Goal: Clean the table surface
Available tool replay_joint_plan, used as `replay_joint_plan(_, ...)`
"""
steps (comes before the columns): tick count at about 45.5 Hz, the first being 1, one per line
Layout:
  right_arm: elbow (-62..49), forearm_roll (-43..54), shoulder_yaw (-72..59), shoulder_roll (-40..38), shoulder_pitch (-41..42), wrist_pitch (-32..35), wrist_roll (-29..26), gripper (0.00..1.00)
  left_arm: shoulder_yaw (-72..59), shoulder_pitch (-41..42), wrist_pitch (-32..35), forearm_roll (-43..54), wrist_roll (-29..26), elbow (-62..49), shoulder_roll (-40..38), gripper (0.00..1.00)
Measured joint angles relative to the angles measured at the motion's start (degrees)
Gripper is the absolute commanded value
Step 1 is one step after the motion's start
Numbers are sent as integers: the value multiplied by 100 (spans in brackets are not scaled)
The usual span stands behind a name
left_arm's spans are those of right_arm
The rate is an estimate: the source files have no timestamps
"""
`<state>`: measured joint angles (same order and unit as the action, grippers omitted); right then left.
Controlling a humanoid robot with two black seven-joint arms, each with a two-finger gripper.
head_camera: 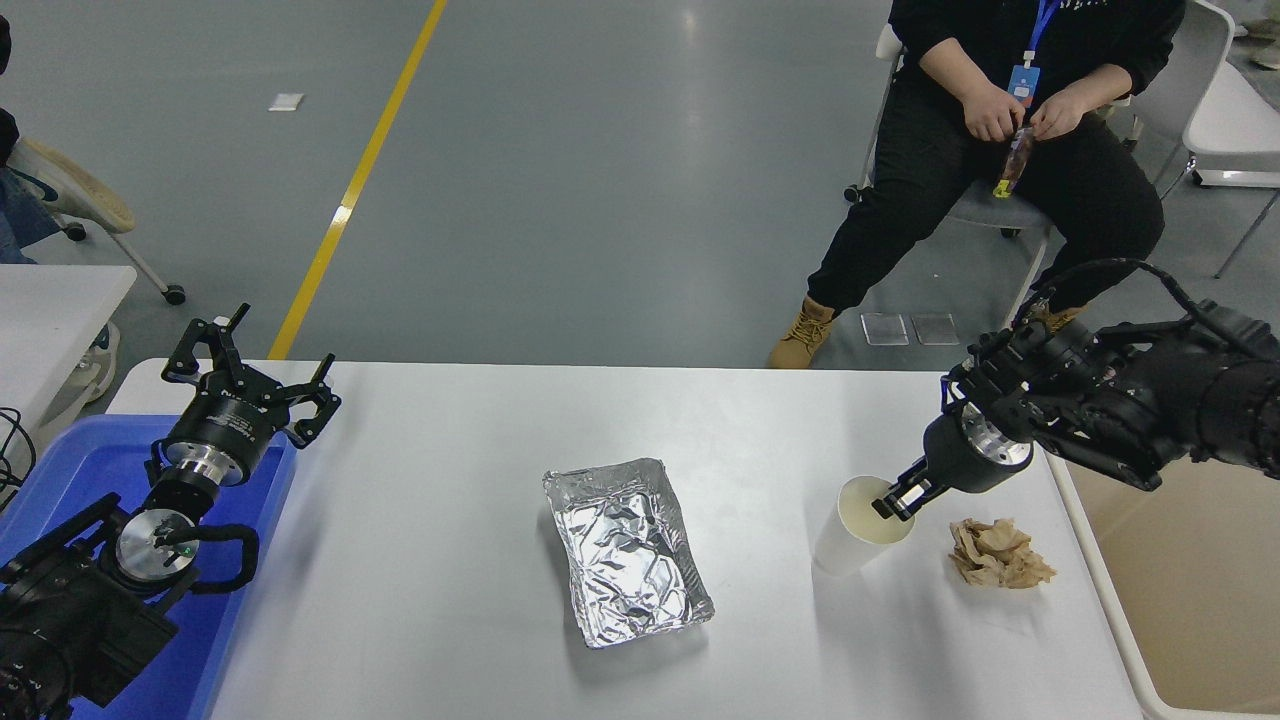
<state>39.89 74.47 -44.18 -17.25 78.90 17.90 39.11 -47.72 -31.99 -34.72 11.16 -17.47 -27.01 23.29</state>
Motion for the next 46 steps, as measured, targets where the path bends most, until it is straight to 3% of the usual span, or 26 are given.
replay_joint_plan(32,15,-510,1801,-667,82,89,349,0,0,1,0,-2,-1,0,0,100)
replay_joint_plan(46,-17,-1475,2697,-1006,-17,120,378,0,0,2,0,-2,-1,-1,0,100)
